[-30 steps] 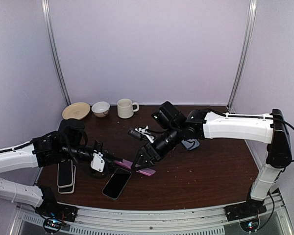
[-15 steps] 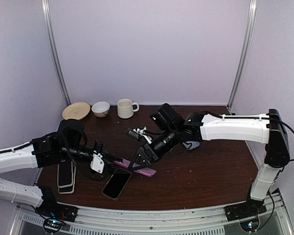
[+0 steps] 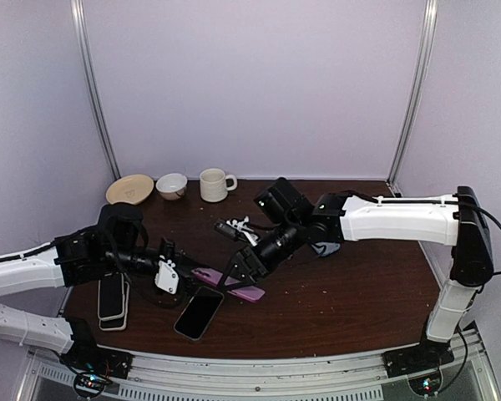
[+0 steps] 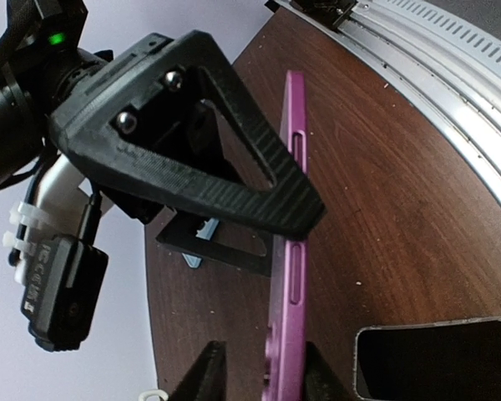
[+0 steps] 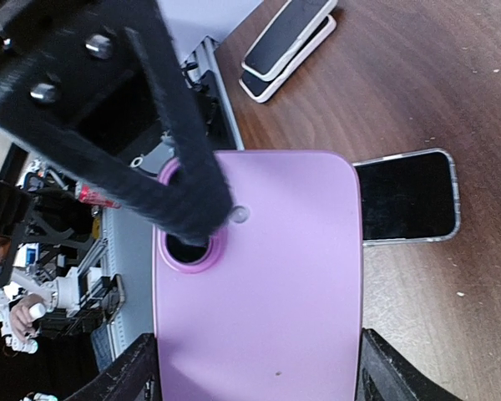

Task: Take the phone out of the phone case
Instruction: Pass from the left arm to the right, then place the phone at the center of the board.

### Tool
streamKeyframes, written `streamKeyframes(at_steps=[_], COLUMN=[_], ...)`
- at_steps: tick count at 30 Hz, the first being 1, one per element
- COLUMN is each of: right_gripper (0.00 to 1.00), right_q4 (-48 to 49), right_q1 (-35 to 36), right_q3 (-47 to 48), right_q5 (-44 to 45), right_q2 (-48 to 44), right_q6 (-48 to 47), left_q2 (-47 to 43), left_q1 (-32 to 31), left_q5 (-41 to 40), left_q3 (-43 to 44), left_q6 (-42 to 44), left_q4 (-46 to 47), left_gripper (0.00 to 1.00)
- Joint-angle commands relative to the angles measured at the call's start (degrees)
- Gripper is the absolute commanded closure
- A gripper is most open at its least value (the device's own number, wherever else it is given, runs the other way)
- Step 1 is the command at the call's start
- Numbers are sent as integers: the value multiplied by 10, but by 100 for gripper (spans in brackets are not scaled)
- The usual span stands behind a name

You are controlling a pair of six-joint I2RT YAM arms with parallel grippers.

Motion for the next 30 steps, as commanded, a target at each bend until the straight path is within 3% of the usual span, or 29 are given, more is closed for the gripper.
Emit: streamKeyframes(at_steps=[1,9,13,17,24,30], right_gripper=[58,61,62,63,63,63], right_q4=[-1,12,-3,-7,-43,-42], right_q1=[1,-35,-58,-81,-99,-119], right_q3=[-12,-56,-74,-97,-103,-69], right_q5=[55,132,186,239,410,459], right_q2=[-36,-77,-87,-98,-77,-3], right_q6=[-14,4,6,17,15,19], left_q2=[-6,-7,-6,-5,-2,1], left_q1=[0,-1,-1,-1,-1,-1], left_q5=[-3,-10,-14,-18,-24,-27], left_q3=[-3,-13,-15,-16,-12,-10], left_q6=[3,9,12,14,11,10], left_q4=[60,71,73,73,70,66], left_gripper=[62,33,26,24,22,22])
